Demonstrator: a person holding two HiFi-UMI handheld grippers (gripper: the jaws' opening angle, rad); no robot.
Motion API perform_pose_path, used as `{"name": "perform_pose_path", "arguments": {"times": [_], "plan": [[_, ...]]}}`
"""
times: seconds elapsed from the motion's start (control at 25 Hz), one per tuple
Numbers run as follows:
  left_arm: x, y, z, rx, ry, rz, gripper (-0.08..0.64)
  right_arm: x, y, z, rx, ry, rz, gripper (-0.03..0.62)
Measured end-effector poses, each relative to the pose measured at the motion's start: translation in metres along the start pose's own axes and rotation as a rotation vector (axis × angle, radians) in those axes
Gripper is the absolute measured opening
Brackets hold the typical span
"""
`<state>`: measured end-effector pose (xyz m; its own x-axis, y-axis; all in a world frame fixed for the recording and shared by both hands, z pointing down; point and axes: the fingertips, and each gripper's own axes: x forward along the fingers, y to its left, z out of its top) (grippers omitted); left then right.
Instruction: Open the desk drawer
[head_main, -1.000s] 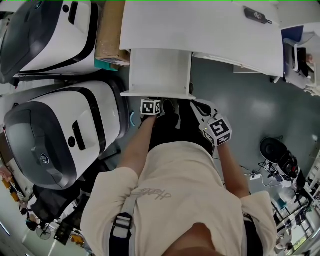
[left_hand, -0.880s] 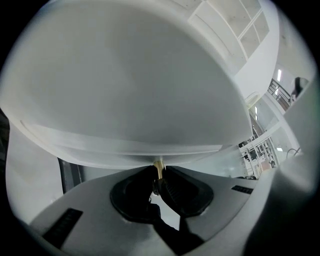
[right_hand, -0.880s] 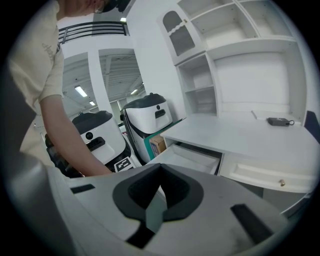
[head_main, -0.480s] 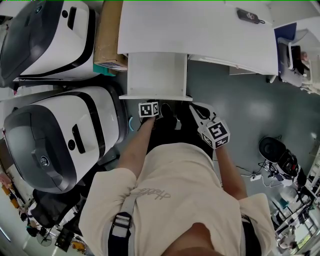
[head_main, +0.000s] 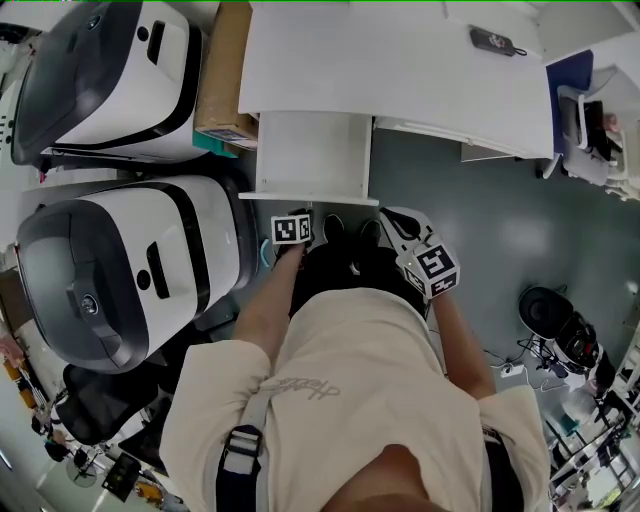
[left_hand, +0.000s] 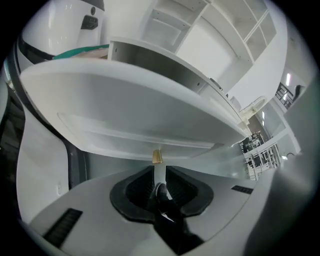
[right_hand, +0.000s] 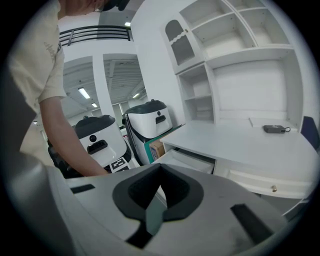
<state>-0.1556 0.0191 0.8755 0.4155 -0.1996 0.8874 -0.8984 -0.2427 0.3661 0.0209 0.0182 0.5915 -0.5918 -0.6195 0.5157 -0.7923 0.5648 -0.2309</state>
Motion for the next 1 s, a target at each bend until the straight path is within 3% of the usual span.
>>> {"name": "perform_pose_path", "arguments": {"times": [0.4,1.0], "plan": [[-0.059,-0.033,0.0,-0.061,-0.138,-0.002,0.077,-0.042,-0.007,-0.007,-0.034,-0.023,0.05,-0.002],[-0.152,-0.108,0.096,0.127,-0.454,-0.033,0.077,-0.082,-0.023,0.014,-0.061,-0.109,0.062,-0.002]]}}
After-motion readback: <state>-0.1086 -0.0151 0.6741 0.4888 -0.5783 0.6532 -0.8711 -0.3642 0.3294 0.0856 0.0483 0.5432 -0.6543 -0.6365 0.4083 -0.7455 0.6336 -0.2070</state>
